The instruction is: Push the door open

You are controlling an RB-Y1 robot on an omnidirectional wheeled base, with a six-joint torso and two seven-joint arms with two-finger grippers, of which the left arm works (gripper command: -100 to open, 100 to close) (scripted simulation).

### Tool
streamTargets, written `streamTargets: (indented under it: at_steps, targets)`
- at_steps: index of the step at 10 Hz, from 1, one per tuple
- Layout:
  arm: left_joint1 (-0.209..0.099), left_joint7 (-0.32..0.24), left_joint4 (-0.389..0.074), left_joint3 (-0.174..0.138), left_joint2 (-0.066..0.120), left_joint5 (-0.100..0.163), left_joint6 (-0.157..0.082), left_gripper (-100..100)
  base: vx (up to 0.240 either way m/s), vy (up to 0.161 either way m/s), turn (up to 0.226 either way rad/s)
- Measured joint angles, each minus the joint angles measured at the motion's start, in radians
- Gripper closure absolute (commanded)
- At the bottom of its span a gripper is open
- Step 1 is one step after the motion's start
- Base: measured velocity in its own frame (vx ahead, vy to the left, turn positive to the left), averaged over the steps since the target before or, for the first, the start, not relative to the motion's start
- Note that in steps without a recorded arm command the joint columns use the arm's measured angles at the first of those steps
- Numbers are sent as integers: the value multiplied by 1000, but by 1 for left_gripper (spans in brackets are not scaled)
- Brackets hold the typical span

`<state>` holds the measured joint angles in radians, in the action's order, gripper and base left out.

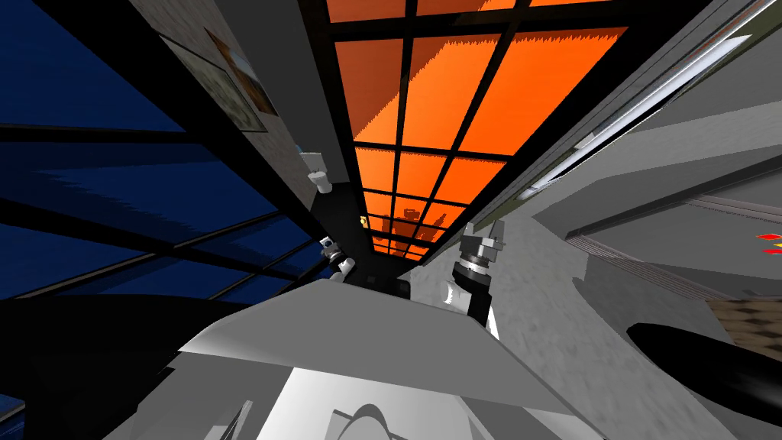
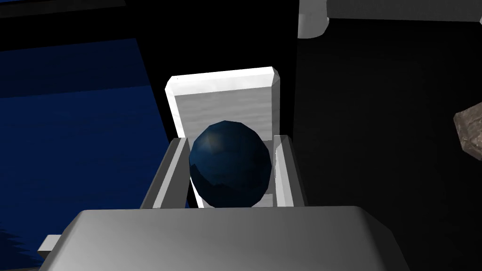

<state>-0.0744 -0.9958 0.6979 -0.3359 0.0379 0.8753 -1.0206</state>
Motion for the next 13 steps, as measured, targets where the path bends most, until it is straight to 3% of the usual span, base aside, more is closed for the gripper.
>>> streamTargets:
  at_steps: [1, 2, 4, 5, 6, 9, 10, 12, 13]
  targets:
    - [12, 11, 23, -15, -7, 8, 5, 100, 130, 78, 10]
    - [-8, 5, -15, -28, -6, 12, -14, 100, 140, 74, -21]
    - [-13, 6, -22, -60, -11, 27, -25, 100, 107, 42, 1]
    - [-13, 7, -21, -63, -10, 29, -27, 100, 16, 99, -241]
    - [-27, 5, -53, -80, -2, 42, -48, 100, 14, 182, -266]
    - [-25, 40, -36, -132, -10, 85, -83, 100, 33, 168, -177]
    - [-21, 60, -10, -153, -15, 104, -87, 100, 18, 122, -79]
    - [-59, 48, -75, -173, 12, 117, -121, 100, 34, 109, -136]
    - [-58, 49, -81, -191, 10, 131, -139, 100, 30, 132, -169]
